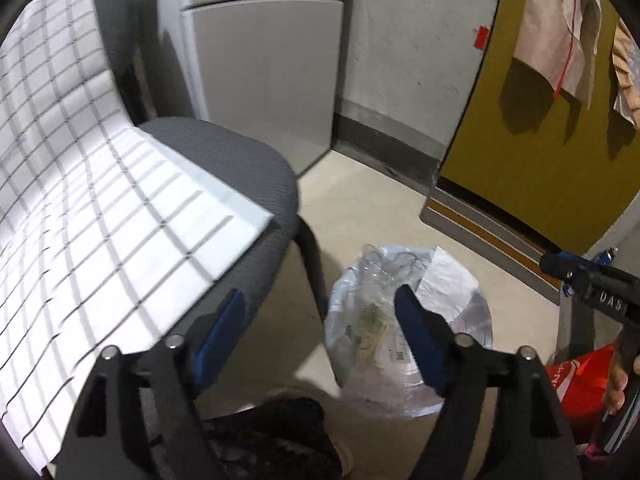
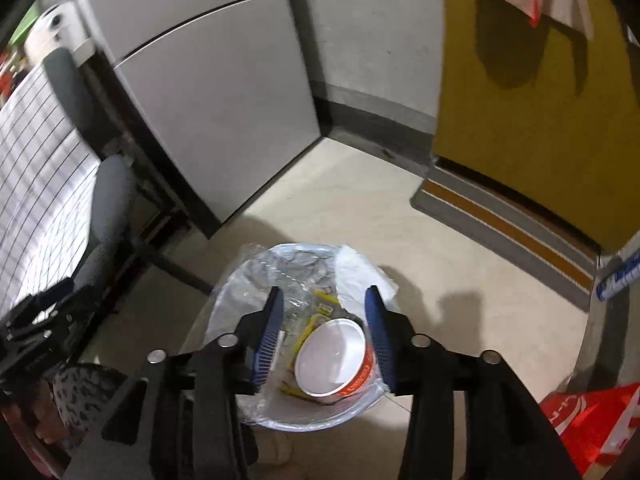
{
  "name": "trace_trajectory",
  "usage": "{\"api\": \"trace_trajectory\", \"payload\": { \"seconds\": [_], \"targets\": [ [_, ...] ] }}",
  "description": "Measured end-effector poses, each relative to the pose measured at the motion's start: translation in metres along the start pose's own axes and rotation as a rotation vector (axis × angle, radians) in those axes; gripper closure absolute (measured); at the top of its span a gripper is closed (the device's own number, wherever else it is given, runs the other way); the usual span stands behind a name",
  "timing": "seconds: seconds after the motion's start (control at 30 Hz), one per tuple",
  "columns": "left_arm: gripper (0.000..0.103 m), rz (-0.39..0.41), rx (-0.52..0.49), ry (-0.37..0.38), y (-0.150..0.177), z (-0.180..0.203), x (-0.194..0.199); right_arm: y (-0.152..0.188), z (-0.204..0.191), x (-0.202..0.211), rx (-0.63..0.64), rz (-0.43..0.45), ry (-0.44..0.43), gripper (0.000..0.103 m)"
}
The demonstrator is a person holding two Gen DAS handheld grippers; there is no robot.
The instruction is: Collect trash
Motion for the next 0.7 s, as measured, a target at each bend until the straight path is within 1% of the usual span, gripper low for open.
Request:
{"api": "trace_trajectory", "payload": {
  "seconds": [0.07, 0.13, 0.3, 0.33, 0.37, 0.43, 0.57, 0.7],
  "targets": [
    [0.024, 0.003, 0.008, -0.01, -0.002, -0.004, 0.009, 0.001, -0.011, 0.005, 0.036, 0.001, -0.007, 0.052],
    [0.023, 0.015, 0.011, -0.02, -0.002, -0.008, 0.021, 0.002, -0.018, 0.008, 0.052, 0.003, -0.018, 0.051],
    [0.012, 0.055, 0.015, -0.048, -0.005, -0.016, 0.048, 0.002, -0.036, 0.015, 0.097, 0.007, -0.035, 0.044],
    [0.008, 0.065, 0.021, -0.055, -0.005, -0.019, 0.054, 0.002, -0.038, 0.015, 0.103, 0.008, -0.039, 0.042],
    [0.007, 0.069, 0.024, -0.059, -0.005, -0.019, 0.058, 0.002, -0.04, 0.016, 0.108, 0.009, -0.044, 0.039],
    [0.007, 0.074, 0.029, -0.075, -0.002, -0.024, 0.065, 0.003, -0.046, 0.019, 0.118, 0.014, -0.049, 0.035],
    [0.007, 0.064, 0.044, -0.1, 0.004, -0.031, 0.074, 0.004, -0.054, 0.027, 0.128, 0.019, -0.07, 0.033],
    [0.007, 0.044, 0.069, -0.13, 0.008, -0.038, 0.08, 0.002, -0.062, 0.039, 0.135, 0.037, -0.091, 0.028]
  ]
}}
Point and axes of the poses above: each gripper's, at about its wrist camera, not at the fingertips, and x roughly against the way its jaws point, z to its right, y to its underside, the point moved 9 cm from there along -x, roughly the way its jaws point, and after that the axes turned 6 degrees about z, right-handed, at the moved point
